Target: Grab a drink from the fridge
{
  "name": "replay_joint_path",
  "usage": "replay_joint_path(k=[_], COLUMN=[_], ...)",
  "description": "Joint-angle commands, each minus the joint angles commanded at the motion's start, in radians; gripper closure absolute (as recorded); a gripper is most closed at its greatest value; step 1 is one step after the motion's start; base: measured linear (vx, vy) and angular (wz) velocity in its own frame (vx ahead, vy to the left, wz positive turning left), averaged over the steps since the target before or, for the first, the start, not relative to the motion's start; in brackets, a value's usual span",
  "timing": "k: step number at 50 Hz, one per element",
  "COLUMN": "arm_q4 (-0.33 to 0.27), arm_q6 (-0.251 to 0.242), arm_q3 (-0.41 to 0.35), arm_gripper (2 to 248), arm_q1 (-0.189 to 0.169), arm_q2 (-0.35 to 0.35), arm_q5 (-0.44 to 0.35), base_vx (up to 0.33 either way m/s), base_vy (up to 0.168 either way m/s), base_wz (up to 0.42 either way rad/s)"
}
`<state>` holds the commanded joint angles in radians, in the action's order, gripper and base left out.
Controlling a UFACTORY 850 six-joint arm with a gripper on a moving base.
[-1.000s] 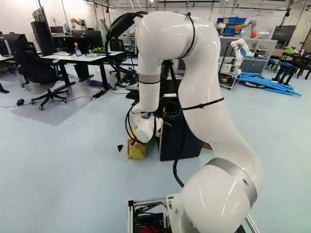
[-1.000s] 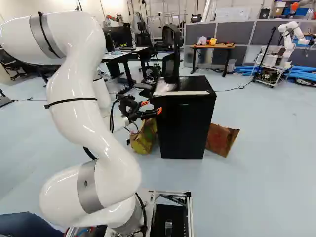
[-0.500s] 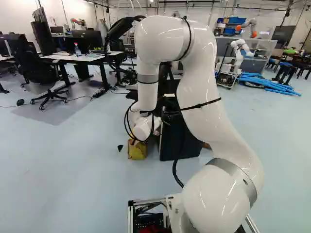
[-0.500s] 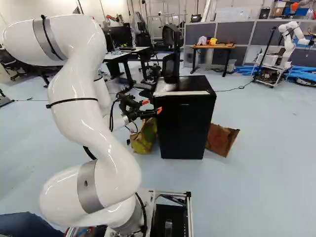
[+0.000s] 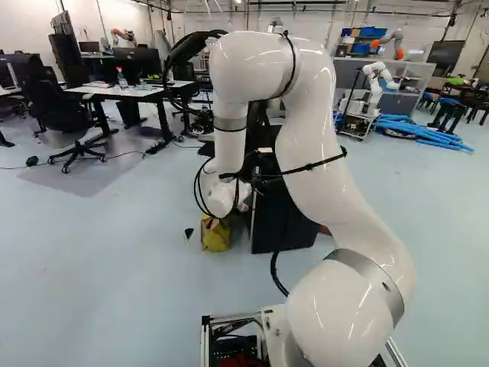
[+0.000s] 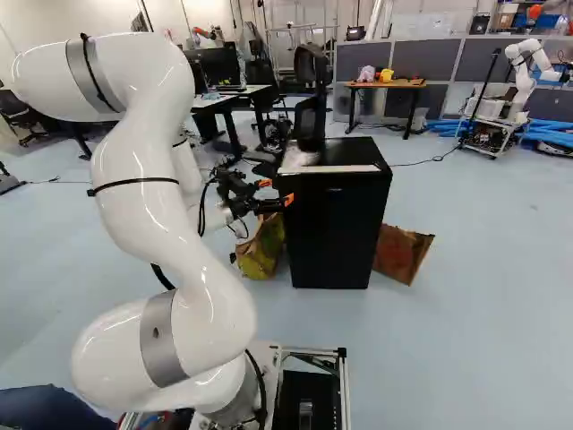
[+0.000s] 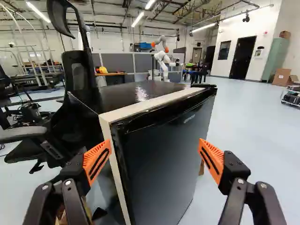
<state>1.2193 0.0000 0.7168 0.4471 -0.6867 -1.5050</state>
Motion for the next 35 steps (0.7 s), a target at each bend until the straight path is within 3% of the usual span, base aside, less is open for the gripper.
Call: replay_joint_path(k=[35], arm_q4=[0.005], arm_q6=[0.0], arm_q3=[0.075], arm_gripper=[3], arm_q1=[-0.015], arm_q2=[-0.038], arm_q5=[0.0], base_vx=[0.0], base_vy=[0.0], base_wz=[0.0])
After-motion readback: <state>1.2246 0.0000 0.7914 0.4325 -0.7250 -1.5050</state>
